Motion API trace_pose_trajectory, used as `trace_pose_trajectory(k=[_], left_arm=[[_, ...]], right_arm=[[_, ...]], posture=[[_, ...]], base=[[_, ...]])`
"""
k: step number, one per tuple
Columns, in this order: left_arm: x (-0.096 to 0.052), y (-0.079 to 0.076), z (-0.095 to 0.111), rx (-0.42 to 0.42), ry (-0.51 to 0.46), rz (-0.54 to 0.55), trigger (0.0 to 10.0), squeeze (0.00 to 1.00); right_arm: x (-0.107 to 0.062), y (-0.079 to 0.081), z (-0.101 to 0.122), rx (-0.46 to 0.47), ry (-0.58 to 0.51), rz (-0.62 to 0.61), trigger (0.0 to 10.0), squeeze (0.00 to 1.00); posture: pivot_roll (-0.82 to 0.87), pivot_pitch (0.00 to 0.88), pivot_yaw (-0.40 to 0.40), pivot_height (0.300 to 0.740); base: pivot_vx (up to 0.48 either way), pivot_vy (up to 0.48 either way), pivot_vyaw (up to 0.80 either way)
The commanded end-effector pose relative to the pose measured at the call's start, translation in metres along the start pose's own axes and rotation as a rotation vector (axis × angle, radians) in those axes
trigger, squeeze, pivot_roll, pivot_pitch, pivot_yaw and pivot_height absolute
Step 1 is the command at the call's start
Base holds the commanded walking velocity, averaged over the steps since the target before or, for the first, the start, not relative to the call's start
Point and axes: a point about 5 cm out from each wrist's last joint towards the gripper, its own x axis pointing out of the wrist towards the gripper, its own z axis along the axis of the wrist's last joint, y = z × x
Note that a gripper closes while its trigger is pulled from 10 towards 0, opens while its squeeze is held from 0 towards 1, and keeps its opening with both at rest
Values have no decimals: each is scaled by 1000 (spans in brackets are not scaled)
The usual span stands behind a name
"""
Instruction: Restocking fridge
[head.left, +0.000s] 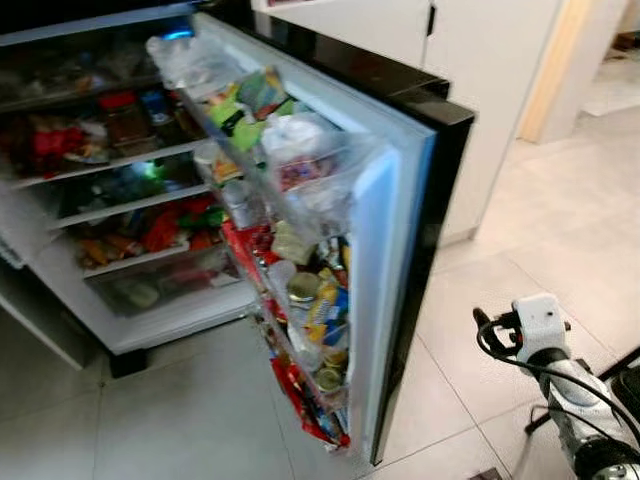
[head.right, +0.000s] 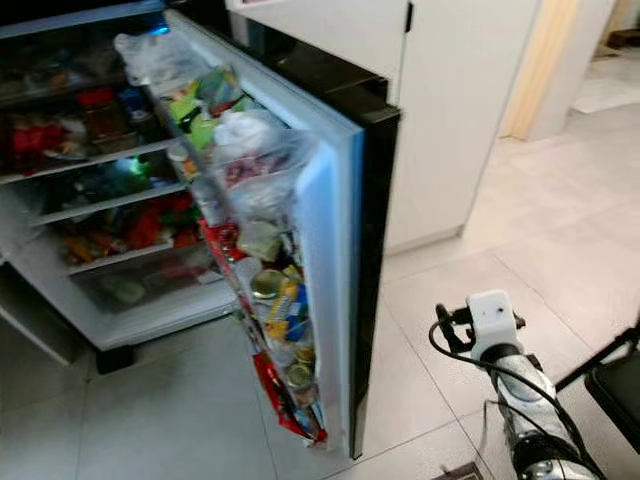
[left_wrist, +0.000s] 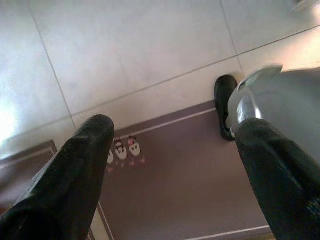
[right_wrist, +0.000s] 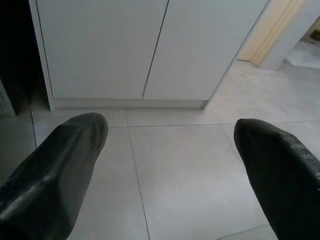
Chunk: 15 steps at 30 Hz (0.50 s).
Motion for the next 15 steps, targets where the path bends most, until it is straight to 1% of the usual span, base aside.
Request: trace_pose_trajectory(k=[1,3,4,5,6,7,10,13,15], left_arm=[[-1,4,-3,14,8,9,10000,0],[-1,4,-3,15,9,9,10000,0],[-1,3,-3,15,8,8,10000,0],[-1,3,-3,15,8,8,10000,0],[-1,3,-3,16,8,7,10000,0],[-1,3,-3,19,9,5,10000,0],[-1,4,-3,22,10,3,10000,0],[-1,4,-3,26,11,3,10000,0],[-1,4,-3,28,11,3,10000,0]], right_arm=[[6,8,13,-8,-56,30,10000,0],[8,13,18,-12,-79,61,10000,0],[9,19,21,-22,-92,108,10000,0],[10,20,22,-25,-93,119,10000,0],[10,22,23,-38,-102,144,10000,0],[10,27,26,-67,-115,201,10000,0],[9,31,28,-114,-113,266,10000,0],[7,38,30,-169,-99,375,10000,0],[2,54,36,-194,-123,518,10000,0]], posture=[[-99,0,49,740],[-100,0,48,740],[-99,0,48,740],[-99,0,48,740],[-99,0,49,740],[-98,0,49,740],[-100,0,49,740],[-103,0,49,740],[-106,0,50,740]], base=[[0,0,0],[0,0,0],[0,0,0],[0,0,0],[0,0,0],[0,0,0],[0,0,0],[0,0,0],[0,0,0]])
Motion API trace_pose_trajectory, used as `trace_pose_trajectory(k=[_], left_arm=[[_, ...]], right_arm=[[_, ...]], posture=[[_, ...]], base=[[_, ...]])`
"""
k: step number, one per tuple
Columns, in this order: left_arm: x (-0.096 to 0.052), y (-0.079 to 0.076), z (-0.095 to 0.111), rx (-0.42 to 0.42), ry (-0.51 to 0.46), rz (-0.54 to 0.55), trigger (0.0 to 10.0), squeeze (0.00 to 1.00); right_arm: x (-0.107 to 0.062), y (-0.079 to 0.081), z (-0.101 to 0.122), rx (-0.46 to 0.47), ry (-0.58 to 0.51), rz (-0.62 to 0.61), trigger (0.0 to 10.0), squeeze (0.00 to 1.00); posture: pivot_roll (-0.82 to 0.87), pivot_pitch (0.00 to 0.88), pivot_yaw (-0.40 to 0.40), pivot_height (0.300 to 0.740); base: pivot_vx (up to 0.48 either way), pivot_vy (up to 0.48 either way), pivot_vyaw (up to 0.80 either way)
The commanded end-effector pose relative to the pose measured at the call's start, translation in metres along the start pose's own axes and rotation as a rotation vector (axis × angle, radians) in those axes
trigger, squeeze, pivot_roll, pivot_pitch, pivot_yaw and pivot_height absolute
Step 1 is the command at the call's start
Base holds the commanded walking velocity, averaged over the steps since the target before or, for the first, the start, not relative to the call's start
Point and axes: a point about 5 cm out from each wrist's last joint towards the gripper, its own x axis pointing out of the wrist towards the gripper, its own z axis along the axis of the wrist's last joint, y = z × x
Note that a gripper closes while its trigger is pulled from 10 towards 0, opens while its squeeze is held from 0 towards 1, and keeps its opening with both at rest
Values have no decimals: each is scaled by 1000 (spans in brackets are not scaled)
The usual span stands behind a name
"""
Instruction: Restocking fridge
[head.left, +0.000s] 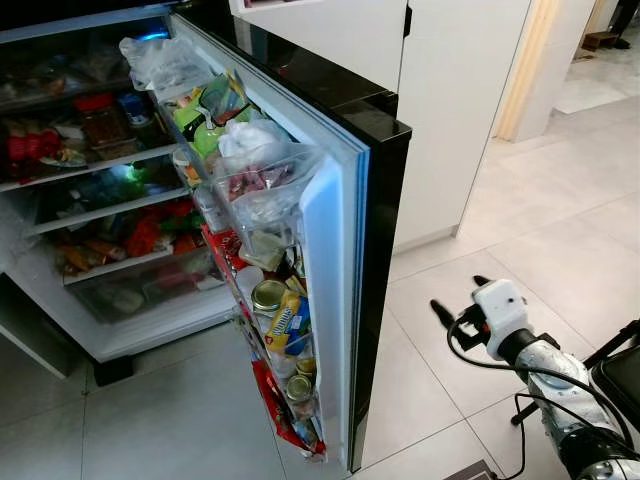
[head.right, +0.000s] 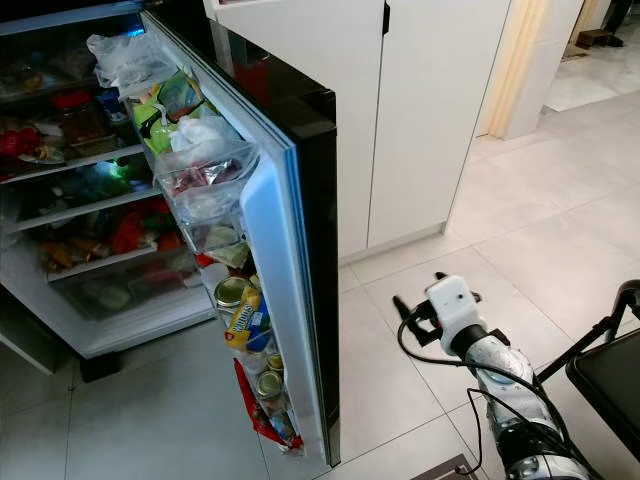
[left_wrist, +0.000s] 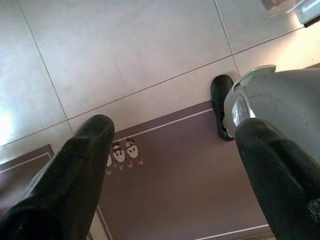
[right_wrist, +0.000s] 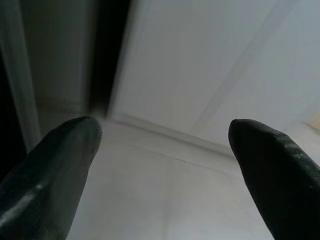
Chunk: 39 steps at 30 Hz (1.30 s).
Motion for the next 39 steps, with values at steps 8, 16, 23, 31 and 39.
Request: trace_pose_trajectory(k=[8,16,23,31,39], left_arm=[[0,3,0,28,4,0,10000,0],[0,3,1,17,-1,5,10000,0],[0,2,2,14,-3,6,10000,0],[0,2,2,9,-7,6,10000,0],[1,-2,4,0,-15,-36,10000,0]], right_arm=[[10,41,29,-60,-77,317,10000,0],[38,62,64,-94,-147,265,10000,0],[45,97,89,-77,-212,396,10000,0],[44,129,105,-90,-271,559,10000,0],[47,130,92,-102,-198,537,10000,0]], posture=[[-103,0,49,740],[-102,0,44,740],[-100,0,42,740],[-102,0,42,740],[-98,0,39,740]], base=[[0,0,0],[0,0,0],[0,0,0],[0,0,0],[0,0,0]])
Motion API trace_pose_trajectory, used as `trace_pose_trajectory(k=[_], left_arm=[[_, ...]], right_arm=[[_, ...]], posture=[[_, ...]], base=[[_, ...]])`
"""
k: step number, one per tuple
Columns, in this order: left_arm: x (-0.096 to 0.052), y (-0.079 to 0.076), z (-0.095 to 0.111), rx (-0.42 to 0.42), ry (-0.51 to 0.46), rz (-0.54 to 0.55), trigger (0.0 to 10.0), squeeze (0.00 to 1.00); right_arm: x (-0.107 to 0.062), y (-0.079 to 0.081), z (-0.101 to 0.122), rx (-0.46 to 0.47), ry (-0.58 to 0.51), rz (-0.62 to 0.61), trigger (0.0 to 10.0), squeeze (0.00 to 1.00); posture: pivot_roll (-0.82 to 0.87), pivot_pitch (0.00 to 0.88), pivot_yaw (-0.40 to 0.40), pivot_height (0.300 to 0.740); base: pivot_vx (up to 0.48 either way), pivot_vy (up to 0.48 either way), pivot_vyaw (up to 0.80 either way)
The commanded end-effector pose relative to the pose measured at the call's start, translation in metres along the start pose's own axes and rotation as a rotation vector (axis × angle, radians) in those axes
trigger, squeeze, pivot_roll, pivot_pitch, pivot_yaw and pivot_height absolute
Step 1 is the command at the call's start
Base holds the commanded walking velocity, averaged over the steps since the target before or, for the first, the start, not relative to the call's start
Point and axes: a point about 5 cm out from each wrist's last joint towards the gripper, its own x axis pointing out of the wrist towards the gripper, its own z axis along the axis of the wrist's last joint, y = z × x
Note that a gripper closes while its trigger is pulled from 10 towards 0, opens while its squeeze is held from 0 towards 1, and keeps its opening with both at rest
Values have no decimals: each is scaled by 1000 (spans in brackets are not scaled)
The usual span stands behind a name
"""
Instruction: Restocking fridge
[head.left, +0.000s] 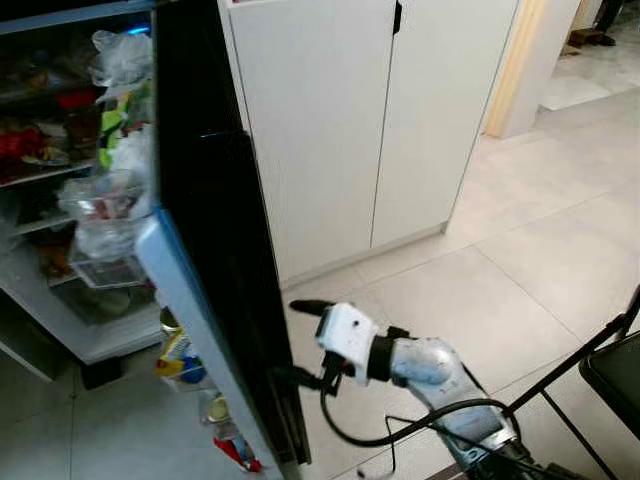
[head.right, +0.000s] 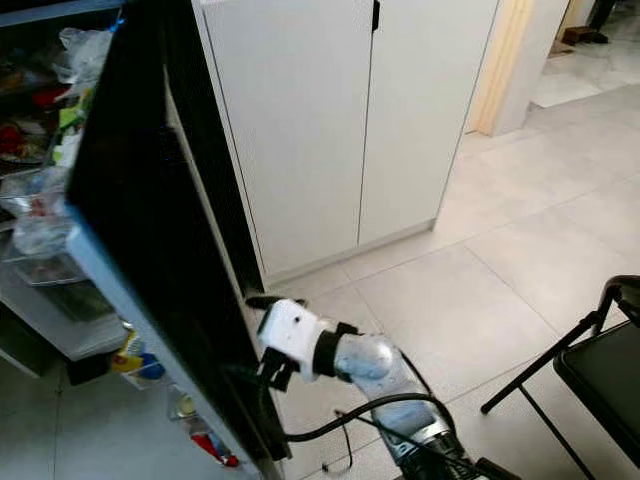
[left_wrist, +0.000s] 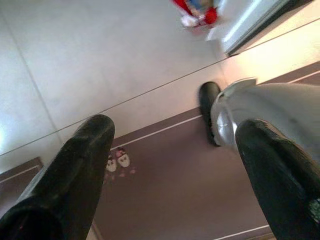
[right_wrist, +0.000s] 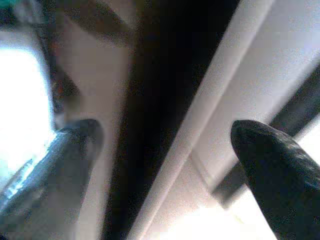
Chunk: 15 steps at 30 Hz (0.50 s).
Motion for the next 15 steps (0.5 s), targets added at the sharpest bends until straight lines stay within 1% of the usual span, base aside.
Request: trace_pose_trajectory(k=[1,2,3,4,5,6,7,8,9,11,12,13,15], left_arm=[[-1,2,-5,2,15,-4,10000,0],[-1,2,-5,6,17,-6,10000,0],[-1,2,-5,9,18,-7,10000,0],[-1,2,-5,9,18,-7,10000,0],[-1,1,-5,22,21,-17,10000,0],[-1,1,-5,29,23,-24,10000,0],[-1,1,-5,33,25,-28,10000,0],[-1,1,-5,33,26,-29,10000,0],[-1,1,-5,33,26,-30,10000,0],[-1,1,-4,41,26,-32,10000,0],[-1,2,-4,50,25,-33,10000,0],[-1,2,-4,50,25,-33,10000,0],[-1,2,-3,63,24,-38,10000,0]], right_arm=[[-6,-9,-6,-1,32,-52,10000,0],[-20,-28,-19,10,104,-188,10000,0],[-31,-40,-28,18,152,-282,10000,0],[-31,-40,-28,18,152,-282,10000,0],[-49,-58,-42,60,229,-439,10000,0],[-67,-72,-54,90,297,-579,10000,0],[-78,-79,-61,109,335,-659,10000,0],[-100,-88,-75,159,403,-795,10000,0],[-136,-93,-94,215,506,-971,10000,0],[-155,-92,-105,242,558,-1062,10000,0],[-173,-87,-117,294,610,-1135,10000,0],[-173,-87,-117,294,610,-1135,10000,0],[-190,-77,-131,359,657,-1202,10000,0]], posture=[[-98,0,39,740],[-105,0,40,740],[-104,0,39,740],[-104,0,39,740],[-102,0,38,740],[-102,0,38,740],[-102,0,38,740],[-104,0,38,740],[-102,0,38,740],[-102,0,39,740],[-102,0,41,740],[-102,0,41,740],[-102,0,44,740]], base=[[0,0,0],[0,0,0],[0,0,0],[0,0,0],[0,0,0],[0,0,0],[0,0,0],[0,0,0],[0,0,0],[0,0,0],[0,0,0],[0,0,0],[0,0,0]])
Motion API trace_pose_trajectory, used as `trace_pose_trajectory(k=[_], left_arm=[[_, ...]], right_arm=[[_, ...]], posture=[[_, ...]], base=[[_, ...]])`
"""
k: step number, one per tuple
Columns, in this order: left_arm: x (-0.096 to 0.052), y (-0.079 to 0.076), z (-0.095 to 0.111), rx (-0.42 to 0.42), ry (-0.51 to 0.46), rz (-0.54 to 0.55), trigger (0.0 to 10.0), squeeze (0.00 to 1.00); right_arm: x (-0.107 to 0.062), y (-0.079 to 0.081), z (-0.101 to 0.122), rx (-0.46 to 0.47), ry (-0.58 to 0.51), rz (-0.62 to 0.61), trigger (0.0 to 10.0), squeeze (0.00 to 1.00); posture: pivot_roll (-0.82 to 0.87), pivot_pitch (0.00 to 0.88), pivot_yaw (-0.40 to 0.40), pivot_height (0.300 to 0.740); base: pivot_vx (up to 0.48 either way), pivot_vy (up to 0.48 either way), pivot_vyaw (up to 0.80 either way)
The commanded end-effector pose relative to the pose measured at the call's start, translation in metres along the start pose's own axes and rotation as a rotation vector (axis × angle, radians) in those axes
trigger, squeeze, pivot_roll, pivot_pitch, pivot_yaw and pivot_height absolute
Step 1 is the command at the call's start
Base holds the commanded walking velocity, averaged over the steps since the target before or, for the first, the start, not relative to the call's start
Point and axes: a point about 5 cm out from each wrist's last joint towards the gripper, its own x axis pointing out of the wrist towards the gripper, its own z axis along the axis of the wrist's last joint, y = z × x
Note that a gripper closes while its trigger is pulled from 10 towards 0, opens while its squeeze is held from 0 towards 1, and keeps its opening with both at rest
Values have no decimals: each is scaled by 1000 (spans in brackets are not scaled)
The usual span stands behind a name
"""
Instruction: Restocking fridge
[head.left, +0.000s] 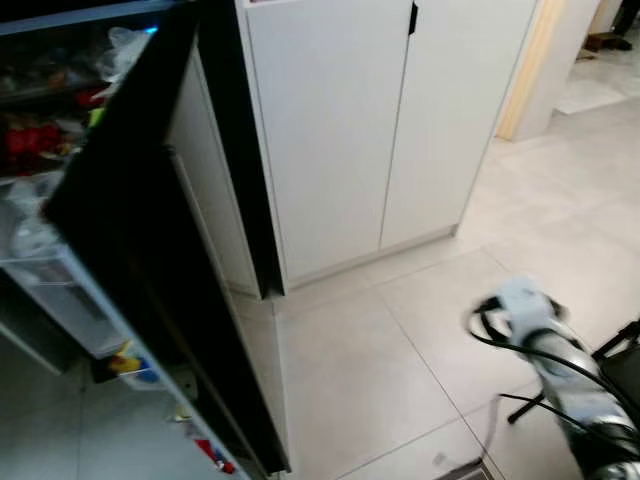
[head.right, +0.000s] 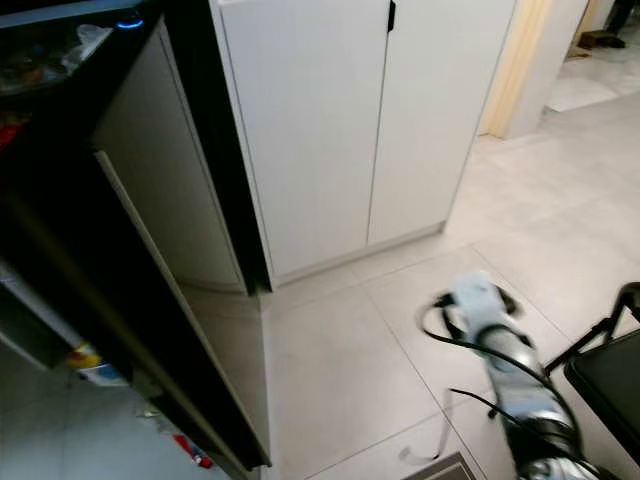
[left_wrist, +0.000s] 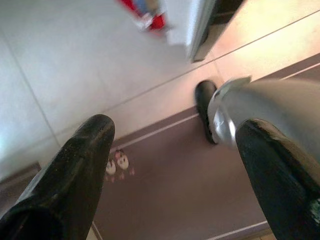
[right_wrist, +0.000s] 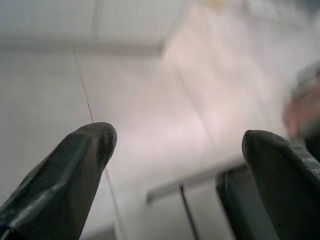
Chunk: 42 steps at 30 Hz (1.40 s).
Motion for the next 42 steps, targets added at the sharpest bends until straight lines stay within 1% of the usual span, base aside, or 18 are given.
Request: trace_pose_trajectory(k=[1,3,4,6,7,8,9,11,13,14,15,16,17,19,20,21,42], left_arm=[[-1,2,-5,40,25,-6,10000,0],[-1,3,-3,66,18,-2,10000,0],[-1,3,-3,76,15,1,10000,0],[-1,4,2,150,-25,-3,10000,0],[-1,4,2,150,-25,-3,10000,0],[2,2,13,170,-51,-16,10000,0],[4,0,23,176,-67,-28,10000,0],[8,-4,36,169,-73,-56,10000,0],[8,-5,37,168,-67,-67,10000,0],[7,-2,29,189,-39,-60,10000,0],[6,0,25,230,-22,-53,10000,0],[6,0,25,230,-22,-53,10000,0],[5,4,24,300,-12,-36,10000,0],[5,7,25,325,-20,-20,10000,0],[7,7,45,328,-91,-31,10000,0],[8,6,50,330,-110,-35,10000,0],[8,6,50,330,-110,-35,10000,0]], right_arm=[[-1,1,-16,41,61,-25,10000,0],[-4,0,-36,44,129,-41,10000,0],[-5,1,-42,46,149,-45,10000,0],[-16,11,-81,71,287,-47,10000,0],[-16,11,-81,71,287,-47,10000,0],[-23,16,-97,78,343,-45,10000,0],[-26,20,-104,83,371,-40,10000,0],[-32,27,-116,97,412,-27,10000,0],[-34,30,-119,101,423,-24,10000,0],[-36,31,-123,95,434,-23,10000,0],[-39,33,-127,99,449,-23,10000,0],[-39,33,-127,99,449,-23,10000,0],[-41,36,-131,102,462,-16,10000,0],[-43,38,-134,97,470,-7,10000,0],[-43,39,-134,92,474,-3,10000,0],[-43,39,-134,91,474,-2,10000,0],[-43,39,-134,91,474,-2,10000,0]], posture=[[-102,0,44,740],[-102,0,44,740],[-102,0,45,740],[-93,0,42,740],[-93,0,42,740],[-86,0,41,740],[-85,0,42,740],[-89,0,45,740],[-96,0,48,740],[-96,0,48,740],[-93,0,47,740],[-93,0,47,740],[-89,0,46,740],[-85,0,44,740],[-83,0,46,740],[-83,0,46,740],[-83,0,46,740]], base=[[0,0,0],[0,0,0],[0,0,0],[0,0,0],[0,0,0],[0,0,0],[0,0,0],[0,0,0],[0,0,0],[0,0,0],[0,0,0],[0,0,0],[0,0,0],[0,0,0],[0,0,0],[0,0,0],[0,0,0]])
